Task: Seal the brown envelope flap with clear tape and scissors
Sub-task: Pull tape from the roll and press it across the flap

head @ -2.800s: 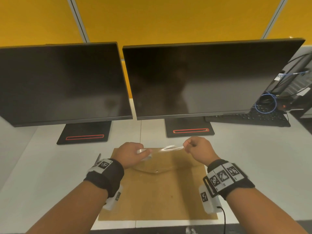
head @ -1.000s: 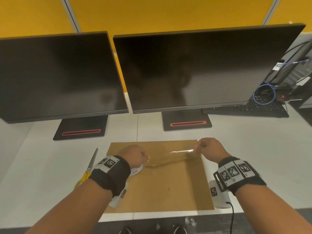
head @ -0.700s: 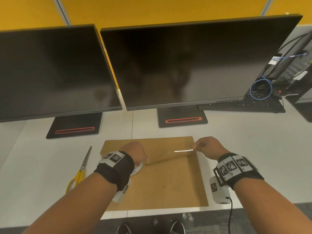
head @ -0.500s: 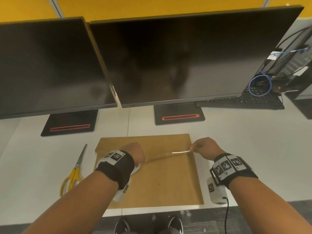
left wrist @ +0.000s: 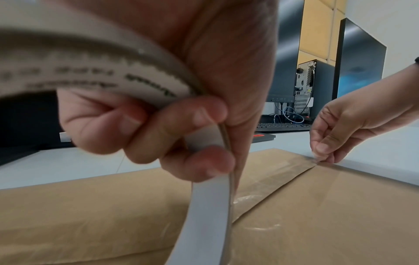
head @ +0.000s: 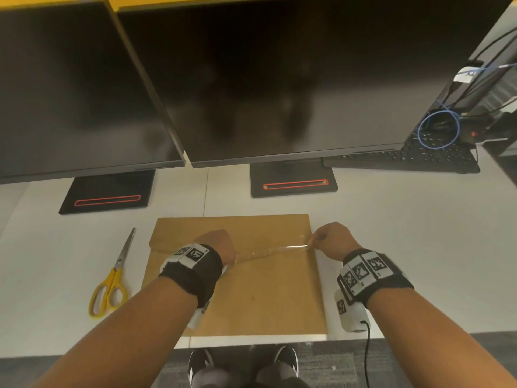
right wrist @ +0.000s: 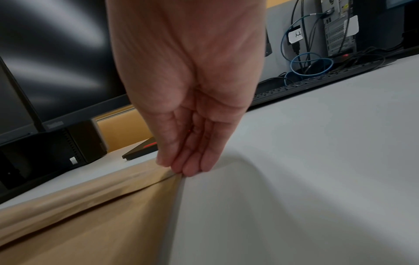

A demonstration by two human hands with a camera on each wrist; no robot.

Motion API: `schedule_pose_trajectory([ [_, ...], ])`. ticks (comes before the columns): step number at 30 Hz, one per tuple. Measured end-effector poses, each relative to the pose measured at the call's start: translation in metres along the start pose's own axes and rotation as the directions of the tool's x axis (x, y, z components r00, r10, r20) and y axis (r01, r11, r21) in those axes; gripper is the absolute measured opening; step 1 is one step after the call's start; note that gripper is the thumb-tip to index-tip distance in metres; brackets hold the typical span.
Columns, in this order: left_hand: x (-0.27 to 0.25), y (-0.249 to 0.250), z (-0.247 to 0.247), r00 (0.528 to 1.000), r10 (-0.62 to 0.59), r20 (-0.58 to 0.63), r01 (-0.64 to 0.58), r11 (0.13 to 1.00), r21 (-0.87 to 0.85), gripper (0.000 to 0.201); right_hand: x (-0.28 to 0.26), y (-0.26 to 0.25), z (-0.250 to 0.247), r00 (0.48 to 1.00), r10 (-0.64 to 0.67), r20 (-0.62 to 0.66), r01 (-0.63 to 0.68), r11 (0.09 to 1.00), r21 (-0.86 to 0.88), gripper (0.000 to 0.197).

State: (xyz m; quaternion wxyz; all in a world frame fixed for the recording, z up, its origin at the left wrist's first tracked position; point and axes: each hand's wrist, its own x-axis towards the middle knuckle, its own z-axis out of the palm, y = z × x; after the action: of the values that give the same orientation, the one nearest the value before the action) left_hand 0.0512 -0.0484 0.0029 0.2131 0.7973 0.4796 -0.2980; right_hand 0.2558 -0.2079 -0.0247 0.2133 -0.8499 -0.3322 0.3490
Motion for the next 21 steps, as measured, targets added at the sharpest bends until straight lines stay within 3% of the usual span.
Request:
schedule_pose_trajectory([
  [4, -0.003, 0.009, -0.003, 1.0, -0.015, -0.01, 0.016, 0.998, 0.06, 0.025, 0.005, 0.0, 0.0, 1.0, -0.004, 0.009, 0.004, 0.999, -0.054, 0.013],
  [7, -0.005, 0.013, -0.003, 1.0, -0.001, -0.025, 0.003, 0.997, 0.083, 0.014, 0.007, 0.0, 0.0, 1.0, -0.002, 0.028, 0.004, 0.996, -0.092, 0.013],
  [21, -0.015, 0.024, -0.006, 0.998, -0.017, -0.057, 0.023, 0.993, 0.111, 0.017, 0.013, -0.004, 0.0, 1.0, -0.004, 0.01, 0.006, 0.975, -0.223, 0.014],
])
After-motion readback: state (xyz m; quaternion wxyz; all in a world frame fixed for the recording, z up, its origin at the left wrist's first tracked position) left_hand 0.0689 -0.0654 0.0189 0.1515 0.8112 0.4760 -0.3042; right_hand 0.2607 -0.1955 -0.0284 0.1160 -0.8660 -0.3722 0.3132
